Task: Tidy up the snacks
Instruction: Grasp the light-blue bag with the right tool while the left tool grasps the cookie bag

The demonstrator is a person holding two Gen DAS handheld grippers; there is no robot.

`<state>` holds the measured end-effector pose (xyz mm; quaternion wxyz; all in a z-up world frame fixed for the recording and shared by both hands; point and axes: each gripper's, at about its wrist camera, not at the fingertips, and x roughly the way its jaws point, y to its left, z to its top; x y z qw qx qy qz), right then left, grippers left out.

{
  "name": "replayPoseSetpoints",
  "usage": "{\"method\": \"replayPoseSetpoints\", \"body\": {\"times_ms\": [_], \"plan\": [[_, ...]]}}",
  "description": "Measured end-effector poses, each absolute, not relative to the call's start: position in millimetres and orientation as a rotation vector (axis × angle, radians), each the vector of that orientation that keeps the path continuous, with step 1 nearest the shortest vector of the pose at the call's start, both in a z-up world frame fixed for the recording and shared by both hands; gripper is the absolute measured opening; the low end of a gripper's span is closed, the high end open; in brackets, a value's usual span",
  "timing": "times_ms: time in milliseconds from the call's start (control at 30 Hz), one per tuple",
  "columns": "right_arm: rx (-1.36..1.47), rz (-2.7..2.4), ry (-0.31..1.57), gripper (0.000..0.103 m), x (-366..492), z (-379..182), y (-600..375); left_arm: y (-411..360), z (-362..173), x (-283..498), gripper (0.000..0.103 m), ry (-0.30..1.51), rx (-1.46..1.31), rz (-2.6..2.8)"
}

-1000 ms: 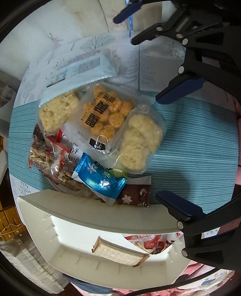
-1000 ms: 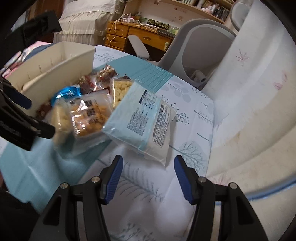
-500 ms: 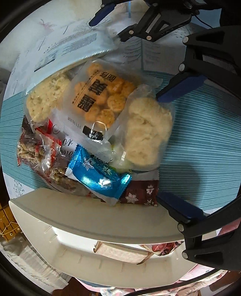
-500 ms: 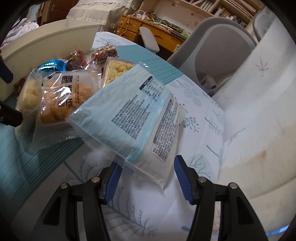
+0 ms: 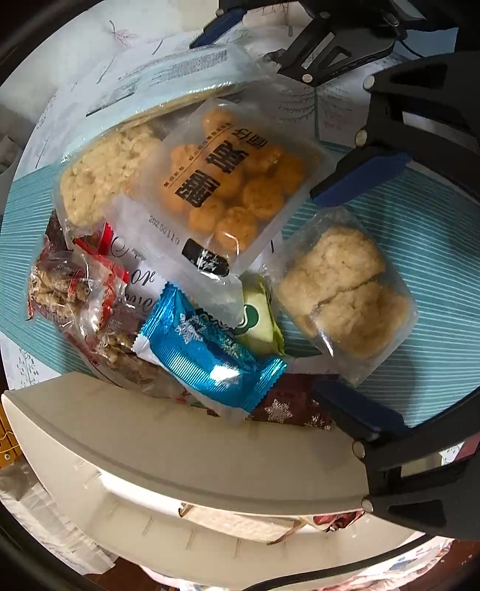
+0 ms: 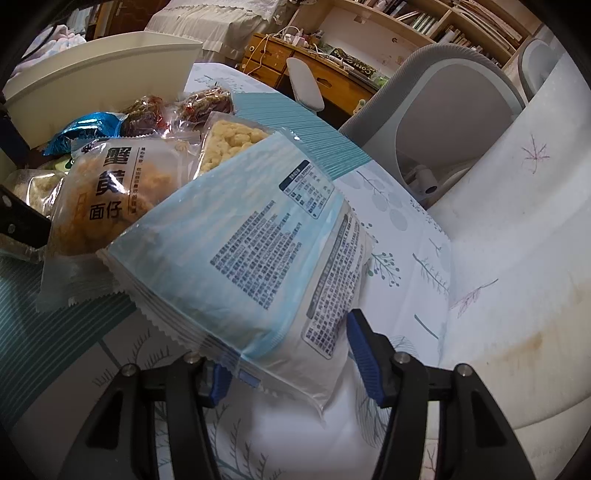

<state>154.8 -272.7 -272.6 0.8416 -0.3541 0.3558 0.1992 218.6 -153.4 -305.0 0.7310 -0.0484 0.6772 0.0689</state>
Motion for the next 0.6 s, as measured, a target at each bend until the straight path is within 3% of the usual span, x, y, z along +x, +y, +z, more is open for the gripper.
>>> {"method": "replayPoseSetpoints", "body": {"times_ms": [67,300,600], "plan": [[-0.737,0.422,0.771,0.045,155,-273,-273,-148,-306,218,0.086,1.49,-0.145,0.15],[-0.666,0.421,0.846,0.039,158,-266,-277,-135,-310,210,0.062,1.481,-0.243,0.134],[-0.462,0.437,0.971,0.033,164,-244,-285,-135,-301,194,0.055,1.458,-0.234,0.135]]}}
